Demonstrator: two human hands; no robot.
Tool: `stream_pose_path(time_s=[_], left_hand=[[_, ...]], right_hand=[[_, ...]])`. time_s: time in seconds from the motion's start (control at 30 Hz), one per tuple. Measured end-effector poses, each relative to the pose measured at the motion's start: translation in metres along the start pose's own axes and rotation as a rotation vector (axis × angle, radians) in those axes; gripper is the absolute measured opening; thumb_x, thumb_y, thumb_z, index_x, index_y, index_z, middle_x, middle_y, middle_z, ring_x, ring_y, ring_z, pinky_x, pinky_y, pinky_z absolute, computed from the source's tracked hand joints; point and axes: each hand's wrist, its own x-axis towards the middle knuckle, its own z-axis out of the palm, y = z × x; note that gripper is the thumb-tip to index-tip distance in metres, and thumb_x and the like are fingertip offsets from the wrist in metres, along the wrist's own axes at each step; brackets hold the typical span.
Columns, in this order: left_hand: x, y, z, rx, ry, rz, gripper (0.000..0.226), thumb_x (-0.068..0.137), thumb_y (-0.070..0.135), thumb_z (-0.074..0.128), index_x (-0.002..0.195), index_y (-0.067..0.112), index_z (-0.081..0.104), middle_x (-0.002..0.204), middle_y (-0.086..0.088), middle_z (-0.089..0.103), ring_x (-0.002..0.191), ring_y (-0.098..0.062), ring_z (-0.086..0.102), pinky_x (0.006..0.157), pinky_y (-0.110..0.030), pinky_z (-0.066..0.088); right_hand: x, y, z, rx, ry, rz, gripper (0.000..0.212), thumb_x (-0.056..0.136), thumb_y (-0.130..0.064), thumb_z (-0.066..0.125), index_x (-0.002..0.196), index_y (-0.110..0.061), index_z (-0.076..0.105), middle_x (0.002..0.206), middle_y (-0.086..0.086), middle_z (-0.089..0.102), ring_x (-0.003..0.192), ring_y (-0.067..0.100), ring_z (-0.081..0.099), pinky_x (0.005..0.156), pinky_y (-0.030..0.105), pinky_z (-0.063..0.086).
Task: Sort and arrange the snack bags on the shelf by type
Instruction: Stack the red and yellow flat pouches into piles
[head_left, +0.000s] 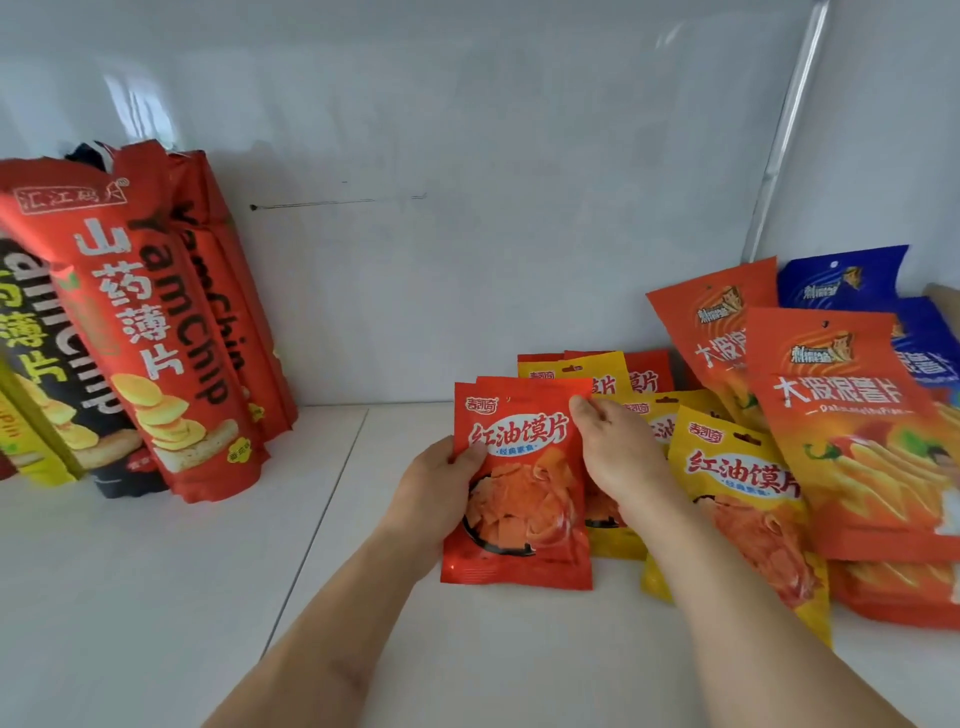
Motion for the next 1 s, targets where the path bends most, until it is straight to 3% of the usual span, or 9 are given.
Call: stream_pose_path(time_s=[0.1,0.17,0.23,0.47,0.57,0.67,0.8,0.9,1.0], left_hand=[[0.001,0.001,-0.005,-0.032,0.01,-0.01,0.025,0.102,0.041,0.053,0.116,0.026,0.067,0.103,0.004,0.078,0.093,-0.021,0.076,0.09,-0.048,0.059],[0.005,0.003,-0.015,-0.066,0.07,0.015,0.024,0.102,0.04,0.052,0.113,0.027,0.069,0.102,0.003,0.078,0.094,-0.023,0.076,0.09,-0.05,0.059],[0.012,0.005,-0.027,-0.104,0.153,0.052,0.023,0.102,0.037,0.051,0.109,0.026,0.07,0.101,0.002,0.078,0.093,-0.024,0.076,0.091,-0.051,0.058],[0.025,0.012,-0.073,-0.128,0.506,0.089,0.018,0.103,0.036,0.051,0.105,0.025,0.065,0.103,0.001,0.074,0.093,-0.023,0.071,0.091,-0.048,0.058],[0.021,0.013,-0.063,-0.209,0.37,0.093,0.022,0.104,0.031,0.051,0.106,0.018,0.068,0.1,-0.006,0.077,0.09,-0.027,0.075,0.088,-0.048,0.059],[0.015,0.013,-0.044,-0.359,0.173,0.065,0.031,0.104,0.038,0.051,0.113,0.015,0.069,0.102,-0.009,0.078,0.094,-0.028,0.076,0.089,-0.048,0.058],[0.012,0.014,-0.04,-0.461,0.012,0.022,0.047,0.099,0.051,0.052,0.121,0.012,0.067,0.113,-0.013,0.075,0.105,-0.032,0.072,0.098,-0.049,0.053],[0.011,0.011,-0.045,-0.392,0.003,0.025,0.035,0.096,0.032,0.064,0.119,0.006,0.067,0.108,-0.016,0.076,0.1,-0.035,0.073,0.096,-0.052,0.054],[0.016,0.009,-0.062,-0.372,0.106,0.039,0.024,0.097,0.023,0.064,0.114,0.007,0.069,0.101,-0.014,0.078,0.093,-0.035,0.075,0.093,-0.055,0.056]], right_hand=[[0.009,-0.001,-0.004,0.337,0.0,0.12,0.051,0.098,-0.047,0.053,0.137,-0.016,0.055,0.142,-0.003,0.051,0.132,0.021,0.047,0.103,0.03,0.036],[0.014,0.004,-0.002,0.626,-0.025,0.243,0.07,0.081,-0.063,0.067,0.139,-0.026,0.052,0.147,-0.006,0.049,0.132,0.02,0.049,0.11,0.04,0.039],[0.019,0.008,0.001,0.756,-0.009,0.275,0.061,0.086,-0.055,0.065,0.138,-0.026,0.051,0.144,-0.002,0.053,0.126,0.022,0.056,0.102,0.05,0.049],[0.014,-0.002,-0.006,0.5,0.109,0.122,0.044,0.099,-0.046,0.051,0.134,-0.021,0.057,0.136,-0.008,0.055,0.129,0.016,0.049,0.11,0.044,0.04],[0.007,-0.01,-0.01,0.417,0.122,0.062,0.034,0.102,-0.042,0.047,0.119,-0.019,0.065,0.104,-0.012,0.06,0.11,0.014,0.056,0.099,0.036,0.045],[-0.002,-0.024,0.001,0.261,0.142,-0.01,0.04,0.104,-0.034,0.045,0.129,-0.007,0.06,0.115,-0.001,0.062,0.11,0.018,0.054,0.09,0.025,0.035],[-0.007,-0.035,0.04,0.213,0.069,-0.019,0.037,0.104,-0.033,0.043,0.119,-0.007,0.065,0.113,0.005,0.068,0.091,0.017,0.058,0.087,0.031,0.045],[-0.01,-0.036,0.063,0.229,0.039,-0.026,0.035,0.104,-0.037,0.042,0.102,-0.013,0.067,0.098,0.002,0.07,0.082,0.015,0.062,0.081,0.036,0.054],[-0.01,-0.029,0.053,0.132,0.088,-0.087,0.037,0.102,-0.045,0.041,0.11,-0.019,0.065,0.104,-0.005,0.068,0.098,0.017,0.065,0.084,0.031,0.049]])
